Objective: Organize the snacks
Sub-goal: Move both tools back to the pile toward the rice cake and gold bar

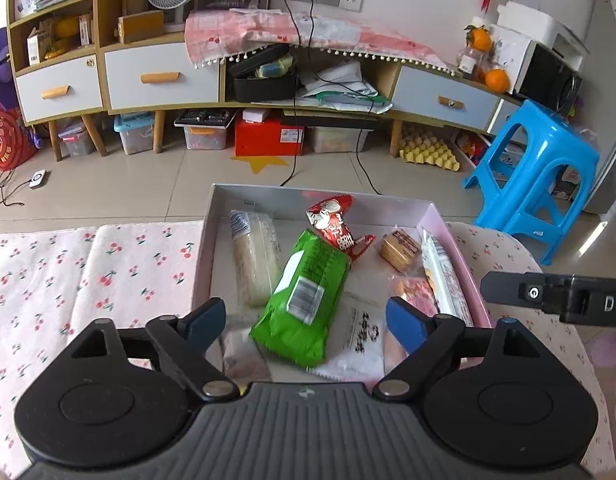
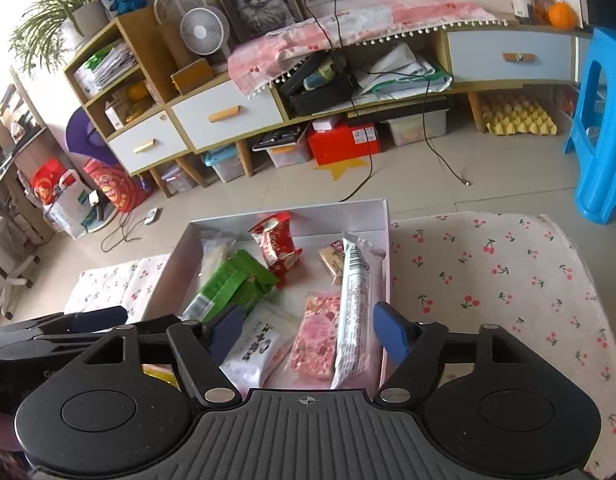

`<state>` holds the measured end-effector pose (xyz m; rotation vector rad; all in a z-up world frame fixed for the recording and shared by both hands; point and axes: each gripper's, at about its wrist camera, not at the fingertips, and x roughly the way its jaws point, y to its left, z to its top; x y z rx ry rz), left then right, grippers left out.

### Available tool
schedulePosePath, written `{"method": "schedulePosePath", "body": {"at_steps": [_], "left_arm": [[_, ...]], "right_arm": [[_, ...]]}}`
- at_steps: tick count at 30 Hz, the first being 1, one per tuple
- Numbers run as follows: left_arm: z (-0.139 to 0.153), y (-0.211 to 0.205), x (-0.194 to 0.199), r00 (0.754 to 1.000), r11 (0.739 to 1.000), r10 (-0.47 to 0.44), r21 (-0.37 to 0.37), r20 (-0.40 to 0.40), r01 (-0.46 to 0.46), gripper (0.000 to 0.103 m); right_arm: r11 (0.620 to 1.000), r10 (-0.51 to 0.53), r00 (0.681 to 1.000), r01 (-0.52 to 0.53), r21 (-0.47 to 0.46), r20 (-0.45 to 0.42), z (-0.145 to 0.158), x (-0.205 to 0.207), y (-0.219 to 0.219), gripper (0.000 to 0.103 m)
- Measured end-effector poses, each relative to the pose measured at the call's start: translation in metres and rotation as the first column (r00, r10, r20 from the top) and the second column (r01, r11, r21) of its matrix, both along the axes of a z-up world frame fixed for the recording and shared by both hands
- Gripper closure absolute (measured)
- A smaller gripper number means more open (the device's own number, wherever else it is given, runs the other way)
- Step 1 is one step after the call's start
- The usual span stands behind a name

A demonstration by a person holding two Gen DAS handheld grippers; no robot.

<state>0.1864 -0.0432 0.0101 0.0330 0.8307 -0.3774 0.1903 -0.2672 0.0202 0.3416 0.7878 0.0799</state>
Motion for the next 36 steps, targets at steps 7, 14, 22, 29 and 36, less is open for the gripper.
{"method": "schedulePosePath", "body": {"at_steps": [7, 14, 22, 29, 36], "left_arm": [[0.007, 0.018, -0.025, 1.0, 1.0, 0.027, -0.012, -0.002, -0.027, 0.005], [0.005, 0.035, -0.054, 0.999, 0.999, 0.051, 0.007, -0.012, -0.051, 0.002], [-0.007, 0.051, -0.081, 0.994, 0.993, 0.103, 0.062, -0.029, -0.101, 0.001], [-0.036, 0.07, -0.086, 0.969, 0.974, 0.227, 0.026, -0.096, -0.225, 0.001], [-0.061, 0.076, -0.088, 0.944, 0.948, 0.315, -0.004, -0.099, -0.317, 0.005]], "right_arm": [[1.0, 0.007, 1.0, -0.007, -0.02, -0.012, 0.01, -0.031, 0.011, 0.018], [0.998, 0.02, 0.999, -0.022, -0.067, -0.026, 0.01, -0.057, 0.027, 0.013], [0.991, 0.063, 0.997, -0.067, -0.114, -0.039, -0.006, -0.084, 0.047, 0.01], [0.973, 0.138, 0.987, -0.151, -0.172, -0.085, -0.032, -0.095, 0.058, 0.009], [0.917, 0.241, 0.96, -0.272, -0.29, -0.139, -0.06, -0.099, 0.062, 0.009]]}}
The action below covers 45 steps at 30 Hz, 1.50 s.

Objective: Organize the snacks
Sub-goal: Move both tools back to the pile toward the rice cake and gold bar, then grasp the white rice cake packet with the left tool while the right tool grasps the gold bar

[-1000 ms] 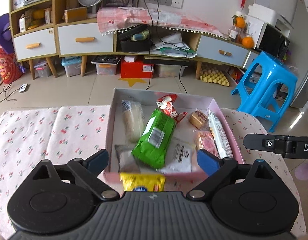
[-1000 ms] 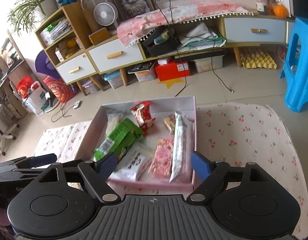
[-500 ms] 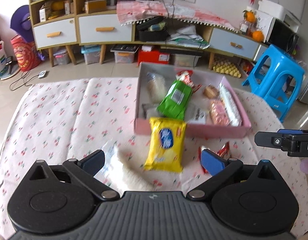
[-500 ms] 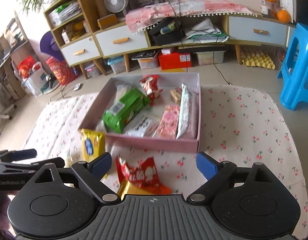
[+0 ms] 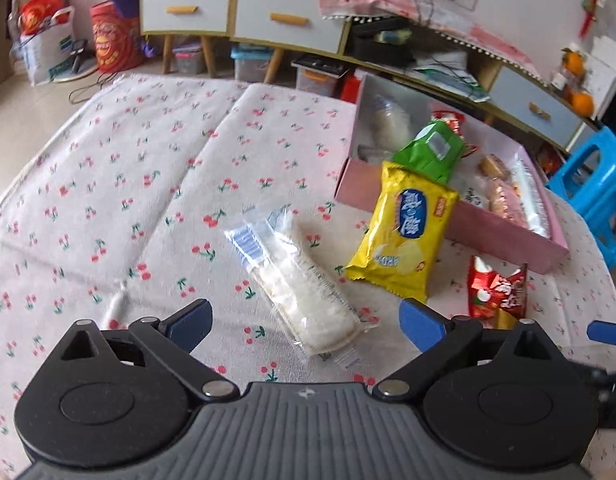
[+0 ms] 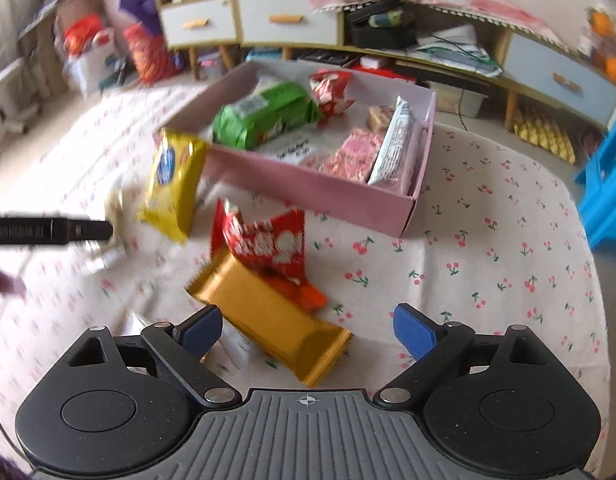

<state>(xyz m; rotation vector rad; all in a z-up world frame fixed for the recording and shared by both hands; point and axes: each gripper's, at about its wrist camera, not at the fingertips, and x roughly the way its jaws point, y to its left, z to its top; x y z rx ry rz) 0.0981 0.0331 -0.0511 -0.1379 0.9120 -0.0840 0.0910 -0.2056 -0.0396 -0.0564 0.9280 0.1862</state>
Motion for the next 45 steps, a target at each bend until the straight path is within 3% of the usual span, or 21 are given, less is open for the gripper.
{"method": "schedulePosePath", "body": {"at_steps": [4, 7, 11, 14, 17, 21, 25, 31, 35, 37, 39, 45], "left_arm": [[-0.009, -0.001, 0.004, 1.0, 1.0, 0.03, 0.001, 0.001, -0.03, 0.013], [-0.011, -0.004, 0.004, 1.0, 0.998, 0.013, 0.053, 0.024, -0.015, 0.02], [-0.008, -0.005, 0.001, 0.998, 0.993, -0.055, 0.102, 0.027, 0.052, 0.04], [-0.006, -0.001, -0.003, 0.995, 0.988, -0.098, 0.119, 0.019, 0.095, 0.057], [-0.004, 0.01, -0.007, 0.991, 0.985, -0.136, 0.106, 0.009, 0.134, 0.064], [0.0, 0.026, -0.011, 0.985, 0.983, -0.17, 0.066, -0.016, 0.171, 0.065], [0.002, 0.036, -0.018, 0.976, 0.975, -0.216, 0.038, -0.036, 0.217, 0.064], [-0.001, 0.033, -0.014, 0.973, 0.972, -0.232, 0.029, -0.005, 0.232, 0.036], [-0.003, 0.028, -0.01, 0.973, 0.973, -0.229, 0.037, 0.008, 0.229, 0.031], [-0.004, 0.026, -0.007, 0.973, 0.973, -0.228, 0.051, 0.019, 0.227, 0.034], [-0.004, 0.025, -0.004, 0.976, 0.975, -0.216, 0.06, 0.028, 0.214, 0.042], [-0.003, 0.027, 0.001, 0.983, 0.982, -0.175, 0.073, 0.048, 0.172, 0.06]], "right_arm": [[0.997, 0.071, 0.997, -0.071, -0.029, -0.014, -0.014, 0.002, -0.005, 0.009], [0.993, 0.115, 0.993, -0.115, -0.022, -0.012, -0.021, 0.002, -0.004, 0.009], [0.989, 0.146, 0.989, -0.146, -0.015, 0.01, -0.025, 0.002, 0.0, 0.009], [0.988, 0.155, 0.988, -0.155, -0.005, 0.006, -0.027, 0.001, 0.002, 0.012], [0.982, 0.189, 0.982, -0.189, -0.003, 0.002, -0.027, -0.005, 0.006, 0.025], [0.977, 0.215, 0.977, -0.215, 0.01, 0.001, -0.023, -0.015, 0.011, 0.044], [0.973, 0.231, 0.973, -0.231, 0.022, -0.003, -0.02, -0.023, 0.016, 0.046], [0.985, 0.166, 0.986, -0.165, 0.041, -0.016, -0.019, -0.014, 0.018, 0.046], [0.991, 0.115, 0.993, -0.115, 0.069, -0.005, -0.018, -0.005, 0.016, 0.046], [0.991, 0.119, 0.993, -0.119, 0.064, 0.005, -0.018, -0.003, 0.018, 0.049], [0.99, 0.126, 0.992, -0.126, 0.065, 0.009, -0.018, -0.002, 0.02, 0.058], [0.987, 0.157, 0.987, -0.158, 0.027, 0.027, -0.018, -0.003, 0.032, 0.065]]}}
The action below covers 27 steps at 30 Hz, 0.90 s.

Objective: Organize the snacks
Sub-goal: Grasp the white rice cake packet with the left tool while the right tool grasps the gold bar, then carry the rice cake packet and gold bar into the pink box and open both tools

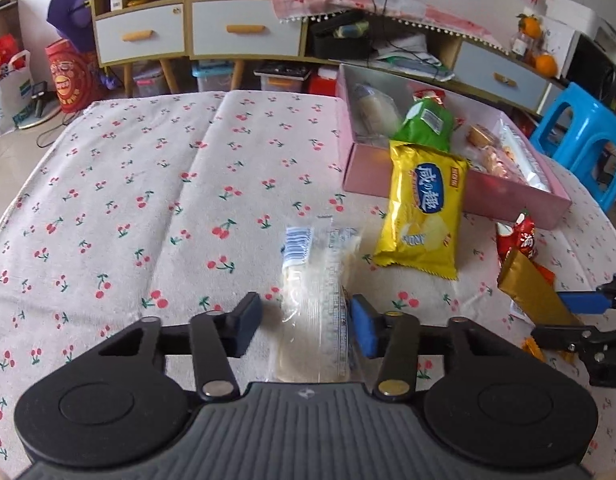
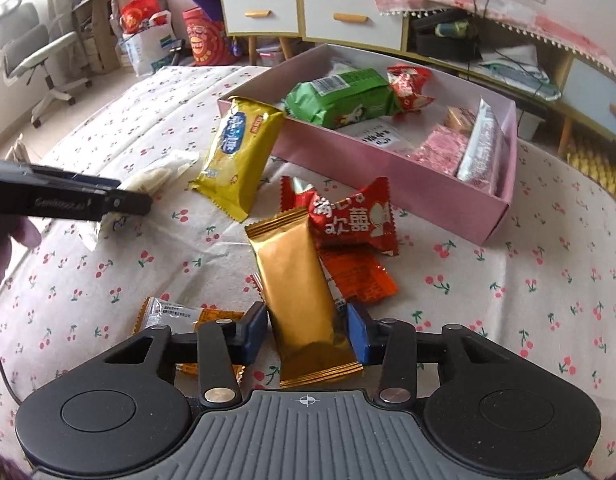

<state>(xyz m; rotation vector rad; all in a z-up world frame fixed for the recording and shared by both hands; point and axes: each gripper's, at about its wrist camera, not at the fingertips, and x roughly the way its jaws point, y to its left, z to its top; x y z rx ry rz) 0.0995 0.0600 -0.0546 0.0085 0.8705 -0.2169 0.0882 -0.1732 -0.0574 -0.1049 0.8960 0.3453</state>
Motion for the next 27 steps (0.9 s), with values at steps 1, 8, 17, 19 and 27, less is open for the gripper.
{"method": "schedulePosePath", "body": {"at_steps": [1, 8, 17, 19, 27], "left_arm": [[0.0, 0.0, 0.001, 1.0, 1.0, 0.004, -0.001, 0.001, -0.004, 0.063], [0.004, 0.004, 0.002, 0.999, 0.999, 0.047, -0.015, -0.022, -0.047, 0.074], [0.014, 0.01, 0.002, 0.993, 0.992, 0.092, -0.073, -0.08, -0.098, 0.076], [0.018, 0.01, 0.001, 0.992, 0.991, 0.096, -0.088, -0.081, -0.103, 0.076], [0.043, 0.01, -0.003, 0.991, 0.975, 0.124, -0.178, -0.05, -0.131, 0.077]], "right_arm": [[1.0, 0.005, 1.0, -0.005, -0.001, 0.002, 0.0, -0.001, 0.001, 0.066], [1.0, 0.002, 1.0, -0.001, 0.007, -0.026, 0.005, 0.0, 0.006, 0.075], [0.991, -0.064, 0.993, 0.076, 0.113, -0.103, 0.021, 0.004, -0.004, 0.076], [0.984, -0.083, 0.989, 0.1, 0.144, -0.119, 0.025, 0.004, -0.006, 0.076], [0.951, -0.161, 0.982, 0.181, 0.251, -0.099, 0.055, 0.002, -0.015, 0.076]]}}
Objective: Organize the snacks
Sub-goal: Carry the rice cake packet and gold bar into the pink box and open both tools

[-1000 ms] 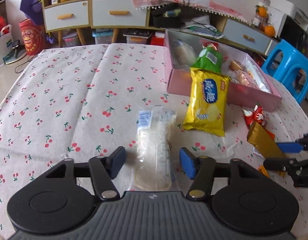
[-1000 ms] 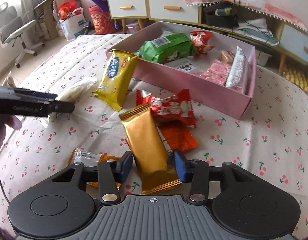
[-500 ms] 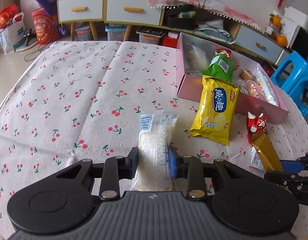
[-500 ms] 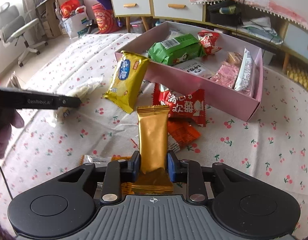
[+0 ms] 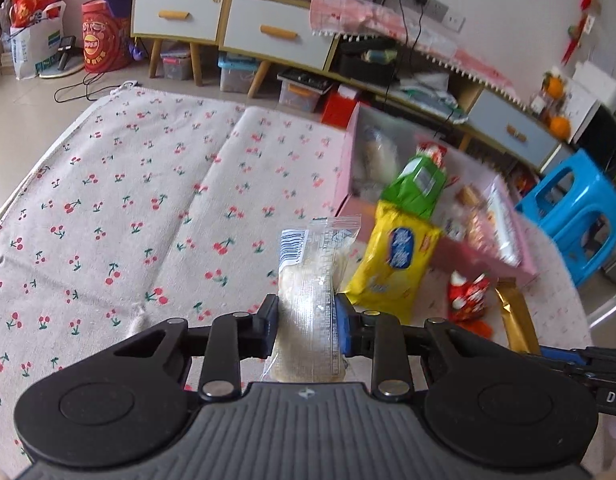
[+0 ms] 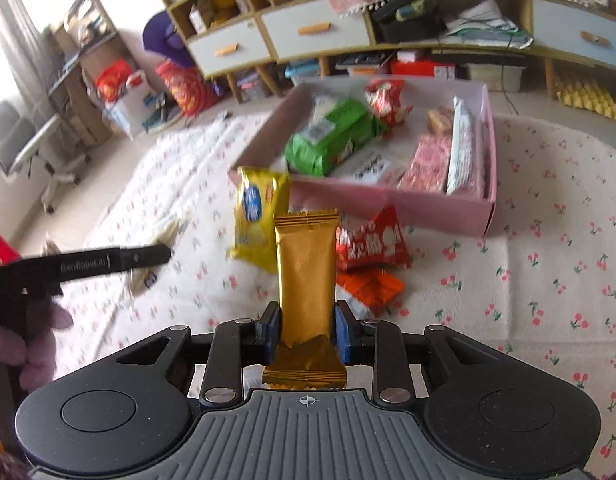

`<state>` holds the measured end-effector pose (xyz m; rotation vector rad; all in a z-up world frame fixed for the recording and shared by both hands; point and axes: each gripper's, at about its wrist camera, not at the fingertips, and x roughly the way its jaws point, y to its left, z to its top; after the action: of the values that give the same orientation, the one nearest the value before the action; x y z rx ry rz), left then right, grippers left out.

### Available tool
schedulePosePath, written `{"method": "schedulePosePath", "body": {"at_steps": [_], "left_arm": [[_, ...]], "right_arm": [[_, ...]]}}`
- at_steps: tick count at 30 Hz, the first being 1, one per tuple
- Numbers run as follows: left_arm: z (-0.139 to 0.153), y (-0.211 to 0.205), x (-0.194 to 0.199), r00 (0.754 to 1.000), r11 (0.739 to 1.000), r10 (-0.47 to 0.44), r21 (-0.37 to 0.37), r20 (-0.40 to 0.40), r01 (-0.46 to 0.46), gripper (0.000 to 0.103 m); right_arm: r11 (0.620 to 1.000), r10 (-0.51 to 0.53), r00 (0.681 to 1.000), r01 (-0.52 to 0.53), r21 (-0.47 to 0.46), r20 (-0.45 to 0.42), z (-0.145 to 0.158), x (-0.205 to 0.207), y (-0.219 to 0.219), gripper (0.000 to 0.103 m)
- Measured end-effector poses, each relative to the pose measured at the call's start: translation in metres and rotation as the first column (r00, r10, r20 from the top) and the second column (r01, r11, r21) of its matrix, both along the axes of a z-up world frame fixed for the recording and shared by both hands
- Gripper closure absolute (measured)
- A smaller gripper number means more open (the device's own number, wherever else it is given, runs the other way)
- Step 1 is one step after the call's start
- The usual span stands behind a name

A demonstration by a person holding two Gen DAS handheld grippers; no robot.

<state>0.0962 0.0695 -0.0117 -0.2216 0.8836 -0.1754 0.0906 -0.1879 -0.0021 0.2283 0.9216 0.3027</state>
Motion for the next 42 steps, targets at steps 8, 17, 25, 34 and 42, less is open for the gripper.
{"method": "schedulePosePath", "body": {"at_steps": [8, 17, 25, 34, 42], "left_arm": [[0.024, -0.024, 0.003, 0.997, 0.998, -0.036, -0.058, 0.065, 0.04, 0.077], [0.028, -0.069, 0.042, 0.988, 0.988, -0.143, -0.054, 0.06, 0.146, 0.077], [0.011, -0.113, 0.099, 0.973, 0.972, -0.232, -0.05, -0.011, 0.231, 0.077], [-0.014, -0.141, 0.129, 0.959, 0.962, -0.274, -0.007, -0.068, 0.274, 0.077], [-0.018, -0.14, 0.138, 0.965, 0.964, -0.255, 0.059, -0.057, 0.258, 0.077]], "right_arm": [[0.985, -0.15, 0.988, 0.147, 0.09, 0.031, 0.021, 0.016, -0.019, 0.076], [0.954, -0.248, 0.968, 0.24, 0.178, 0.027, 0.023, 0.059, -0.054, 0.076], [0.903, -0.311, 0.949, 0.31, 0.299, -0.046, -0.002, 0.108, -0.09, 0.076], [0.883, -0.312, 0.948, 0.316, 0.348, -0.071, -0.034, 0.138, -0.108, 0.076], [0.879, -0.311, 0.947, 0.319, 0.354, -0.083, -0.05, 0.153, -0.112, 0.076]]}}
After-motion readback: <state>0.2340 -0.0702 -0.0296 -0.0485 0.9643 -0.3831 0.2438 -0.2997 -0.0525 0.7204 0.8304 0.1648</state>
